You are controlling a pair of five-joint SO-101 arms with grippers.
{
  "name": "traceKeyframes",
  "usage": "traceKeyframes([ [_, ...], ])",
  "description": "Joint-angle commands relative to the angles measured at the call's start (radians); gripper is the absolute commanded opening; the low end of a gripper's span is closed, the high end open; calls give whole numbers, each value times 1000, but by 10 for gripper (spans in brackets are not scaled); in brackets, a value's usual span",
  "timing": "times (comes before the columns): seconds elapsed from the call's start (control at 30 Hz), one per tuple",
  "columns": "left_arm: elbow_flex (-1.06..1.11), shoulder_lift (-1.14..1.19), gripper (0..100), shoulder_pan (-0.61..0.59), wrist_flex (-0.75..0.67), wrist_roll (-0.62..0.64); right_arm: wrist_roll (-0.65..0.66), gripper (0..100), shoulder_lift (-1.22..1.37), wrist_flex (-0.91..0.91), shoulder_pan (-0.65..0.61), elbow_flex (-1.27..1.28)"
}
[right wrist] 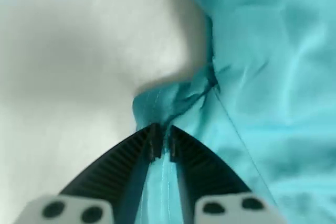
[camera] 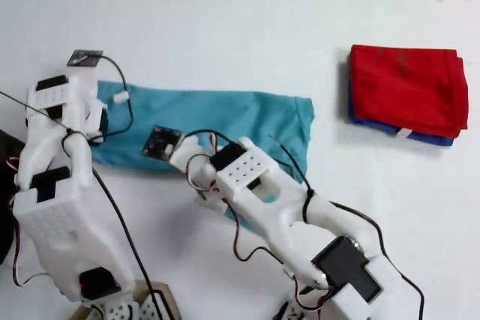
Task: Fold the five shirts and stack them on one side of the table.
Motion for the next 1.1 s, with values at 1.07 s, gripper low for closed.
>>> traceKeyframes([
  [1.07, -13, 6, 24, -9, -29, 0, 3, 232, -2, 254, -62, -166],
])
